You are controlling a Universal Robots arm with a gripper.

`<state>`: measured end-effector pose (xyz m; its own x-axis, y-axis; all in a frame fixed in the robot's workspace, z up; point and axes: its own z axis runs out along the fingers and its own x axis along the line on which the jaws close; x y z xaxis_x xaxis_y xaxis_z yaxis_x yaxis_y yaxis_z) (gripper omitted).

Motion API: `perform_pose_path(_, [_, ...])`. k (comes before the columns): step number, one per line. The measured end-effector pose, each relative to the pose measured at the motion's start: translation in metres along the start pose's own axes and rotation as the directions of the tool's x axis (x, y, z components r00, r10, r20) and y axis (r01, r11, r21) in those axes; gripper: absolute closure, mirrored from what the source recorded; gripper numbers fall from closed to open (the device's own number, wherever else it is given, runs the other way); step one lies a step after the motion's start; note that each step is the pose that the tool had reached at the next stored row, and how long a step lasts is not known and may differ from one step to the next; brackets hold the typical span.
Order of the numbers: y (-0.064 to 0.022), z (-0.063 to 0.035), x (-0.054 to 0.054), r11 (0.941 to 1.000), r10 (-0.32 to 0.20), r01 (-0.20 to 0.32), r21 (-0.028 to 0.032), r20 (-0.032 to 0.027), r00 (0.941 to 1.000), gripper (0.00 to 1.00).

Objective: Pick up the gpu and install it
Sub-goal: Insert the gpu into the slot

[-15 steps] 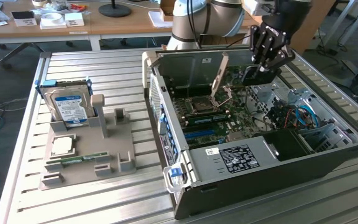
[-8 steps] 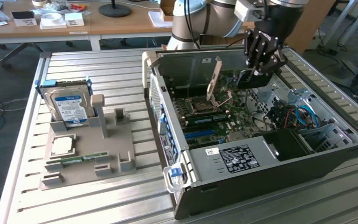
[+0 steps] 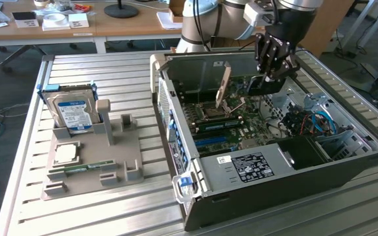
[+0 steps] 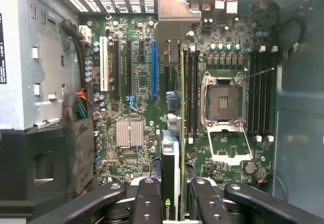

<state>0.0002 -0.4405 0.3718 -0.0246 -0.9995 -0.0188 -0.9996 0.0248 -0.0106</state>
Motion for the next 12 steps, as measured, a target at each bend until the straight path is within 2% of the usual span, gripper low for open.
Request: perform_pose_path(12, [0.0023, 0.0055, 0.0042, 1.0, -0.001, 0.001, -0.0001, -0.0002, 1.0, 0.73])
